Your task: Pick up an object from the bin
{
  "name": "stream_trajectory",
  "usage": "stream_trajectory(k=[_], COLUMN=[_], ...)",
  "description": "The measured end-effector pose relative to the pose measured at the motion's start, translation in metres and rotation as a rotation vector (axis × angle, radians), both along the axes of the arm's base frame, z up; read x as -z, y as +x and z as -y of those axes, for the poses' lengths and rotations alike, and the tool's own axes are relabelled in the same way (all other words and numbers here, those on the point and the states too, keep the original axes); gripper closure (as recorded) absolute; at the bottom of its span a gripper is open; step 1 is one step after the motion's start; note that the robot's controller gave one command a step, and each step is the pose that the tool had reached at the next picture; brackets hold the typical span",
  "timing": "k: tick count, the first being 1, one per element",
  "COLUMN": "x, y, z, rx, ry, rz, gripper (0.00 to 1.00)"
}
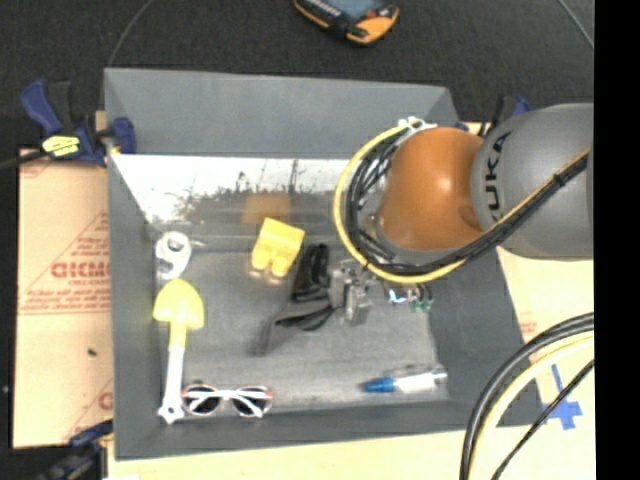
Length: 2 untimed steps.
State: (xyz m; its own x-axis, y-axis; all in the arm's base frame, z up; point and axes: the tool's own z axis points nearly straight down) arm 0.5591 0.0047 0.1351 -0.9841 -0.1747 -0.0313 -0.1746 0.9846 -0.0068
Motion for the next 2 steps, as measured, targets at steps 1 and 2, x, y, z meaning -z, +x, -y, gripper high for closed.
stream_trajectory(k=[1, 2], x=[0.0672, 0.0594], y=[-0.0015, 0.0034], z=[-0.0025, -0.012], rx=[0.078, 0.02], ry=[0.006, 0.001], rz=[-0.007, 0.004], gripper=[1.0, 1.0])
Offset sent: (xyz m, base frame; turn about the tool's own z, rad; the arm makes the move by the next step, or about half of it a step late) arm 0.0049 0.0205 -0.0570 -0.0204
